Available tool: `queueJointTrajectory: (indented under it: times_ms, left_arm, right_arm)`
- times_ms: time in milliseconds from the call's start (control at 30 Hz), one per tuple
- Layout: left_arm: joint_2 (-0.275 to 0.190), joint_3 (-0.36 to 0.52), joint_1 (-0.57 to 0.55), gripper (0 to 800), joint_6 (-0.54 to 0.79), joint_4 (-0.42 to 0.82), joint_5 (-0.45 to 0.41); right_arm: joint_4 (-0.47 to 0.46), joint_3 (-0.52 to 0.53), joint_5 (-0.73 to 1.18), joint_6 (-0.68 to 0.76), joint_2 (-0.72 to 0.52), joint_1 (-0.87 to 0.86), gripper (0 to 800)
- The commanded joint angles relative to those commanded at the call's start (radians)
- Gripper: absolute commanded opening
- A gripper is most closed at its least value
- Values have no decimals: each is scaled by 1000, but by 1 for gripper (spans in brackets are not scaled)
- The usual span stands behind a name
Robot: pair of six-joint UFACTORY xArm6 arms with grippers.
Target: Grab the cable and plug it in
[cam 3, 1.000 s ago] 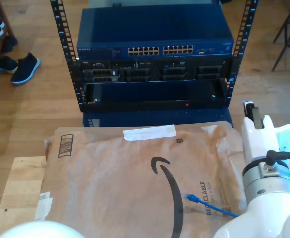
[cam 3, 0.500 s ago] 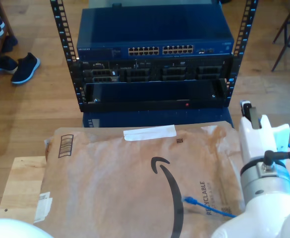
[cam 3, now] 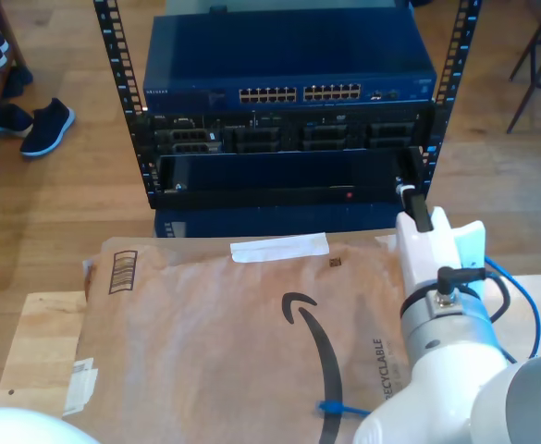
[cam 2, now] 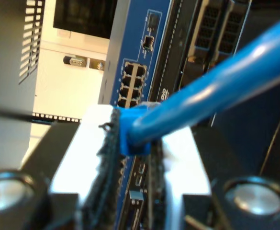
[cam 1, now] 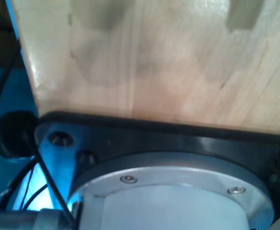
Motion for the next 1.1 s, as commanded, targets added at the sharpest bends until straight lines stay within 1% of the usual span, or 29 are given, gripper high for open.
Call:
queueJointTrajectory:
  times_ms: [200, 267, 367, 467, 533, 567, 833, 933, 1100]
  left_arm:
    - [0, -2, 0, 799, 0, 0, 0]
    - [0, -2, 0, 799, 0, 0, 0]
    - [0, -2, 0, 799, 0, 0, 0]
    - [0, -2, 0, 799, 0, 0, 0]
    - [0, -2, 0, 799, 0, 0, 0]
    - [0, 0, 0, 799, 0, 0, 0]
    - [0, 0, 0, 799, 0, 0, 0]
    - [0, -2, 0, 799, 0, 0, 0]
    - [0, -2, 0, 799, 0, 0, 0]
  right_arm:
    - [0, -5, 2, -5, 9, 8, 0]
    - [8, 0, 2, -28, 29, 12, 0]
    - [86, -14, -6, -35, 71, 54, 0]
    - [133, -64, -6, -43, 106, 80, 0]
    - [175, -68, -6, -44, 107, 83, 0]
    - [181, -64, -11, -44, 107, 83, 0]
    - [180, -9, -2, -71, 89, 103, 0]
    - [181, -5, 3, -109, 66, 109, 0]
    - [190, -6, 5, -78, 64, 100, 0]
